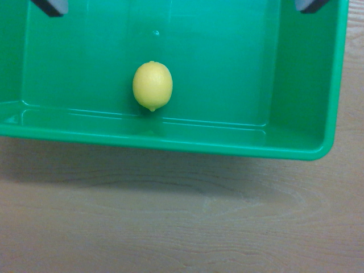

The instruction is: Pick fruit

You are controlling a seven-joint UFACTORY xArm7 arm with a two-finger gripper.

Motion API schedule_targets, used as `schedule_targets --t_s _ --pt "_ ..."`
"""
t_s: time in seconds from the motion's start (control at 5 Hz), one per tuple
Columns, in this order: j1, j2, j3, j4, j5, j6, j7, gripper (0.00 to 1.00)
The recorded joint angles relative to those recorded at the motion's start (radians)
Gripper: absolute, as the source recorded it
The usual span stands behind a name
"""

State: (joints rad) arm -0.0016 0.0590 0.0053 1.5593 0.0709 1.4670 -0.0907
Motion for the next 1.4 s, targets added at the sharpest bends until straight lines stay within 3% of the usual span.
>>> schedule_targets --t_s 0.2,0.4,0.6,0.8,1.0,1.2,1.4 --pt "0.0 0.0 0.0 0.0 0.0 0.0 0.0 0.0" --pt "-0.0013 0.017 0.001 -0.022 0.0009 -0.036 -0.006 0.0" --pt "-0.0013 0.017 0.001 -0.022 0.0009 -0.036 -0.006 0.0" --pt "-0.0029 0.038 0.002 -0.046 0.002 -0.078 -0.012 0.0" --pt "-0.0029 0.038 0.002 -0.046 0.002 -0.078 -0.012 0.0" --pt "-0.0044 0.058 0.003 -0.072 0.0031 -0.121 -0.018 0.0" --pt "-0.0044 0.058 0.003 -0.072 0.0031 -0.121 -0.018 0.0"
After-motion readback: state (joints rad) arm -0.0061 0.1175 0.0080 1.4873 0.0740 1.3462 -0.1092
